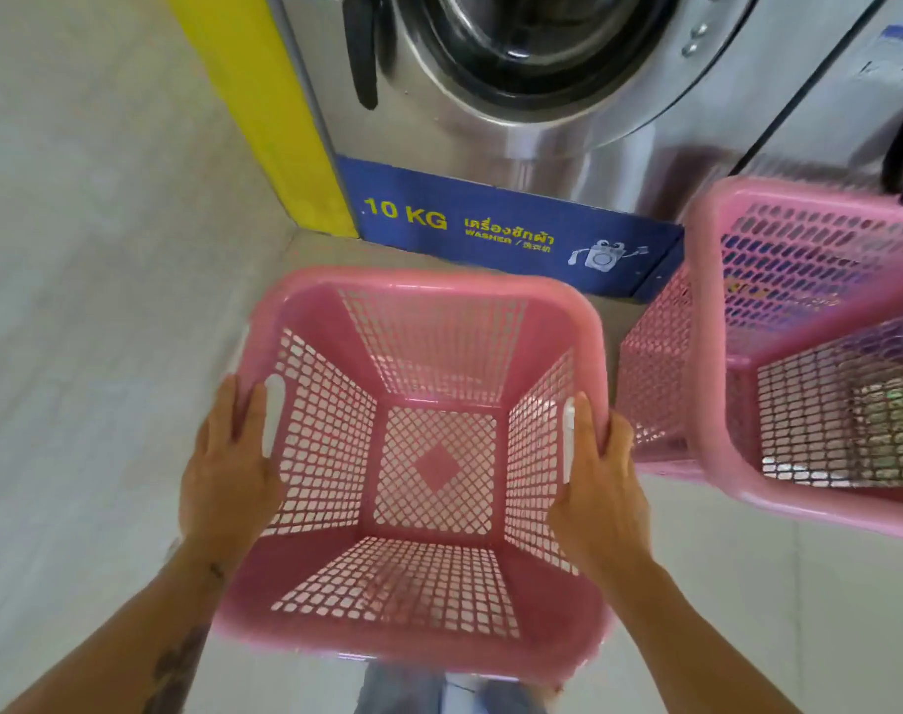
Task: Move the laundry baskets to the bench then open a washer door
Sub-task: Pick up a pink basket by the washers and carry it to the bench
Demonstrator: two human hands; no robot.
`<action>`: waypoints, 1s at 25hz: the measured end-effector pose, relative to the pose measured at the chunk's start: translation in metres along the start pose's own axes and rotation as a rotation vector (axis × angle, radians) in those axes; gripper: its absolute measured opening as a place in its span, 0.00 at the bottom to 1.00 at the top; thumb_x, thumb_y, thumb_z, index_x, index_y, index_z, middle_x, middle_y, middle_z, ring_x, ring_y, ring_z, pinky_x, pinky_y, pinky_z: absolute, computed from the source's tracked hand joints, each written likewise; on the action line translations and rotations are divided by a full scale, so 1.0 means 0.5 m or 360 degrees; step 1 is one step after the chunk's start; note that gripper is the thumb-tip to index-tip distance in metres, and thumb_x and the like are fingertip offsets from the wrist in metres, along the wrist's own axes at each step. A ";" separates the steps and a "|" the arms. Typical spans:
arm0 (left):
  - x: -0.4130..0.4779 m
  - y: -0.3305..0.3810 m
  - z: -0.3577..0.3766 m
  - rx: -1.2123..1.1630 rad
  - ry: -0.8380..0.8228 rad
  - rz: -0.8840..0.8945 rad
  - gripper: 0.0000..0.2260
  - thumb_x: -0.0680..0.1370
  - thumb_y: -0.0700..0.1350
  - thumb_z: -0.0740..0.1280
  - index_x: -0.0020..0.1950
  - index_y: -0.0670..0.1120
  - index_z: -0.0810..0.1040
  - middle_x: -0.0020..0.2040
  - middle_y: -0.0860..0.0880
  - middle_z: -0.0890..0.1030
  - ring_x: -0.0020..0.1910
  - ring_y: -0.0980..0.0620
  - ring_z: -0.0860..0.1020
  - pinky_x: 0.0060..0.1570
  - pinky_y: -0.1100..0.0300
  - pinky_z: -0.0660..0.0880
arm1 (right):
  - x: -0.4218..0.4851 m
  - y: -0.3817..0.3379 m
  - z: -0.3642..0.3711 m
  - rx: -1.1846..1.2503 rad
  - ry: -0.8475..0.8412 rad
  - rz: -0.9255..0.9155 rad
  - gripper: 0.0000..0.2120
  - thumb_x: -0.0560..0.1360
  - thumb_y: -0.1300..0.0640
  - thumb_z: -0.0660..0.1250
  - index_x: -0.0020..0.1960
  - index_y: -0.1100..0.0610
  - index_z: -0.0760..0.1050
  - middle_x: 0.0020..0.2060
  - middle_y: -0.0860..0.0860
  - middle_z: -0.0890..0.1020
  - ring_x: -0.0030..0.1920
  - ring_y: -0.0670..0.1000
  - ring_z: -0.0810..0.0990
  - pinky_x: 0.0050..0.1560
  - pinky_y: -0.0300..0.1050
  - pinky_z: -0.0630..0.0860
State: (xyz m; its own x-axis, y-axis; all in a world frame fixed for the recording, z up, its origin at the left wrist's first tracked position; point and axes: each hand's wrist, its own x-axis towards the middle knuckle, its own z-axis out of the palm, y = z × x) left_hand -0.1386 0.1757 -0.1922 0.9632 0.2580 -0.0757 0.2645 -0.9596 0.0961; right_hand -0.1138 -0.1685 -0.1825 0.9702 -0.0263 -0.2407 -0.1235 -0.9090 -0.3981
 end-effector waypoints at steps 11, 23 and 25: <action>-0.068 -0.102 0.184 0.0030 -0.0051 -0.0033 0.36 0.73 0.38 0.67 0.78 0.44 0.55 0.78 0.41 0.57 0.71 0.38 0.66 0.61 0.43 0.74 | -0.047 0.051 0.201 -0.0056 -0.0185 -0.0030 0.40 0.70 0.64 0.65 0.76 0.52 0.48 0.67 0.58 0.63 0.57 0.66 0.75 0.48 0.64 0.79; -0.008 -0.169 0.121 -0.0100 -0.0419 -0.0376 0.40 0.69 0.37 0.69 0.78 0.47 0.56 0.79 0.46 0.56 0.75 0.42 0.61 0.68 0.48 0.69 | -0.051 -0.064 0.254 -0.0018 -0.0474 -0.0151 0.39 0.74 0.55 0.62 0.77 0.48 0.43 0.69 0.58 0.63 0.62 0.62 0.74 0.55 0.60 0.78; -0.020 -0.124 0.087 -0.0319 -0.0360 -0.0387 0.30 0.71 0.37 0.65 0.73 0.45 0.67 0.75 0.46 0.65 0.70 0.43 0.69 0.64 0.52 0.71 | -0.053 -0.066 0.205 0.0092 -0.0546 -0.0151 0.35 0.74 0.56 0.61 0.77 0.48 0.49 0.68 0.56 0.67 0.64 0.59 0.73 0.58 0.58 0.76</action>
State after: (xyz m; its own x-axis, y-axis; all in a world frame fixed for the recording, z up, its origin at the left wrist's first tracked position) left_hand -0.1668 0.2276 -0.2408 0.8422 0.4224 -0.3352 0.5096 -0.8266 0.2387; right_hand -0.1569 -0.0951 -0.2536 0.8529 0.2069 -0.4794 -0.0574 -0.8754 -0.4799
